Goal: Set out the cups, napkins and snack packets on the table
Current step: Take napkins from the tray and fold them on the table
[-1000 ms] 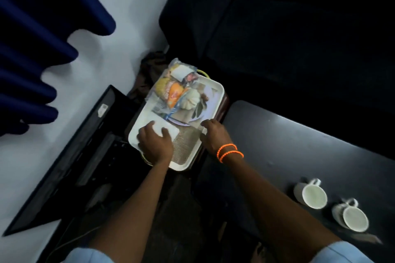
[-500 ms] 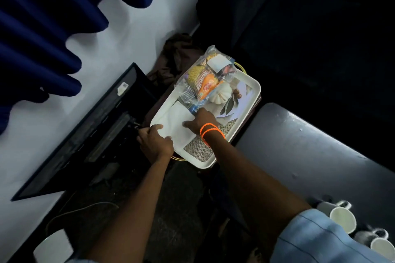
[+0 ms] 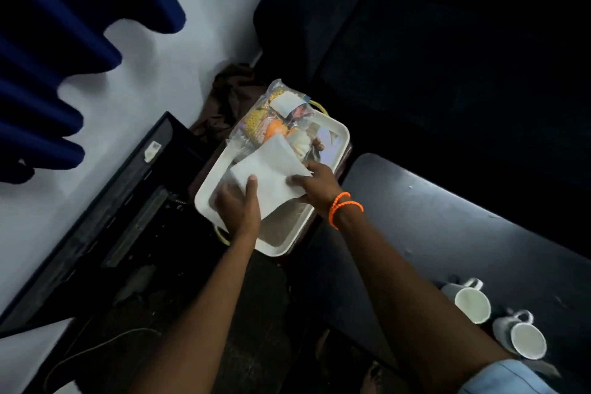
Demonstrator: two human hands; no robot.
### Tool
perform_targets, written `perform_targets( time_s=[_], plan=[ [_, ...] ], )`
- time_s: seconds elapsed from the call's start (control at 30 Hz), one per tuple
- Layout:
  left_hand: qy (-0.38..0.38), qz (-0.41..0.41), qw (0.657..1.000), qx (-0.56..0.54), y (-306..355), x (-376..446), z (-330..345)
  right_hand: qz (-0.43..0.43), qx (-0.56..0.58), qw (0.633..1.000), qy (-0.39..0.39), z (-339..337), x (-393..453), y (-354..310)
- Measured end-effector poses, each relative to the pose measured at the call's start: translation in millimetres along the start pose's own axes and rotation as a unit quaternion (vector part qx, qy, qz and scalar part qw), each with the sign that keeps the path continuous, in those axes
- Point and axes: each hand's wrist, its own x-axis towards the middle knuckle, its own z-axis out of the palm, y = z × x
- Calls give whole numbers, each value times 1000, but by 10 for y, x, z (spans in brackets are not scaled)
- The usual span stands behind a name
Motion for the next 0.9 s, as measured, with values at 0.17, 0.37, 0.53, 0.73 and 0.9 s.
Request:
perform_targets(
  time_s=[0.17,0.37,0.53,0.73,0.9],
  plan=[
    [-299,-183,909,-225,369,-540,582,15,144,989,40,-904,-416,109],
    [-412,-79,907,-43,509,-1630,1302,-34,86,962,256,-1936,-1195,486],
    [-532,-28,845,48,406,-2910,1812,-56,-7,908,415,-2666,-2065,997],
    [-624,18,766,150,-90,-4353,2261,-24,105,834,541,-3490,-3122,1720],
    [-690,-7,695,203,-394,-5261,2413,18,112,775,622,-4023,-3824,2233]
  ],
)
